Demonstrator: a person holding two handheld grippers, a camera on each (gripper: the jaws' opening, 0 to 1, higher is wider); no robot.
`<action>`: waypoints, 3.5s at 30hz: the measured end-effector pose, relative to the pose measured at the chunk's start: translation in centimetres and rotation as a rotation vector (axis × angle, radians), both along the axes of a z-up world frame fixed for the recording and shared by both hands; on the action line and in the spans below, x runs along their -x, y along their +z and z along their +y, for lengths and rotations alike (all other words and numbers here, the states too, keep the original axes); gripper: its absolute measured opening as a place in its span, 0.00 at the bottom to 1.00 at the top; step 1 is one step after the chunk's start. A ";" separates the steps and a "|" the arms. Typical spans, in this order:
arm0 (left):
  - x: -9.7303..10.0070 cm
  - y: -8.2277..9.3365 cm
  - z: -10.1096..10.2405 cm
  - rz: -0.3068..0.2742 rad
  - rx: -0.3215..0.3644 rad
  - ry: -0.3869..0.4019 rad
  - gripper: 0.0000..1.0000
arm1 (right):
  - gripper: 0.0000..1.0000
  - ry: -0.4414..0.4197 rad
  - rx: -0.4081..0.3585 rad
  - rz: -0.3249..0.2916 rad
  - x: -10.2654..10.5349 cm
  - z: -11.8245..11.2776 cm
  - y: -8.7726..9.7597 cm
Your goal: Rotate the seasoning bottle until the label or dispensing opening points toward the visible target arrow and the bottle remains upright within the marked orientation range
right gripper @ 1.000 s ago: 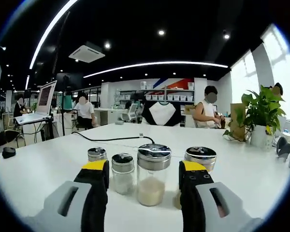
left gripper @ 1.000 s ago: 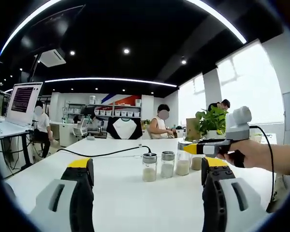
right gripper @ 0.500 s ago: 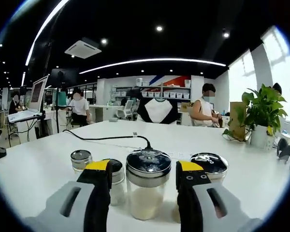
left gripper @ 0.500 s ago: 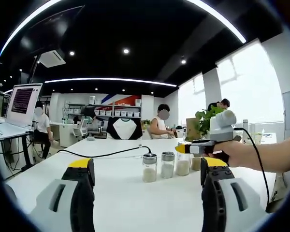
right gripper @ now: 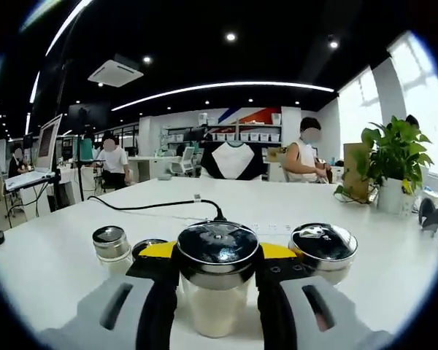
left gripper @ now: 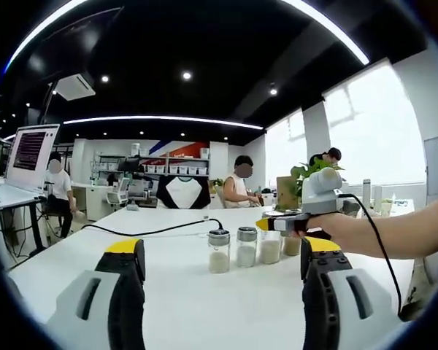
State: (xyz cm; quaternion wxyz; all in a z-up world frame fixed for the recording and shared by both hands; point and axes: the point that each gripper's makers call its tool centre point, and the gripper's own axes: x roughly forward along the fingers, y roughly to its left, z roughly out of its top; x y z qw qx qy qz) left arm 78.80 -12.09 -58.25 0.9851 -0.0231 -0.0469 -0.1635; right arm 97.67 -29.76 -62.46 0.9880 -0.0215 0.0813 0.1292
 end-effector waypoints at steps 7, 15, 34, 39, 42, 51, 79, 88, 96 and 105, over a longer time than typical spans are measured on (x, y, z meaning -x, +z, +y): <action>-0.1 0.1 -0.2 -0.002 0.001 -0.008 0.92 | 0.40 0.013 0.011 0.009 -0.3 0.2 0.0; -0.1 -0.4 -0.1 0.008 0.006 -0.007 0.91 | 0.39 0.013 0.018 0.020 -0.4 0.4 0.0; -0.2 -0.3 0.0 0.010 0.019 -0.011 0.91 | 0.39 -0.005 0.029 0.056 -0.1 0.2 -0.2; -0.1 -0.4 -0.2 0.013 0.022 -0.016 0.90 | 0.39 0.003 0.030 0.067 0.5 0.4 -0.3; -0.2 -0.6 -0.3 0.022 0.020 -0.022 0.90 | 0.39 0.005 0.030 0.069 1.0 0.4 -0.4; -0.1 0.0 -0.2 0.010 -0.010 -0.018 0.89 | 0.39 0.021 0.037 0.094 2.2 0.0 -0.1; -0.1 -1.3 -1.2 0.056 -0.020 -0.037 0.87 | 0.39 -0.007 0.037 0.098 7.8 -1.5 0.2; -0.1 -1.5 -1.9 0.062 -0.019 -0.057 0.86 | 0.39 0.011 0.035 0.093 10.6 -0.9 -0.4; 0.0 -1.4 -1.9 0.057 -0.011 -0.054 0.87 | 0.39 0.030 0.039 0.111 12.6 -1.1 -0.7; -0.1 -1.5 -2.3 0.062 -0.011 -0.066 0.87 | 0.39 0.020 0.036 0.101 14.1 -1.2 -0.9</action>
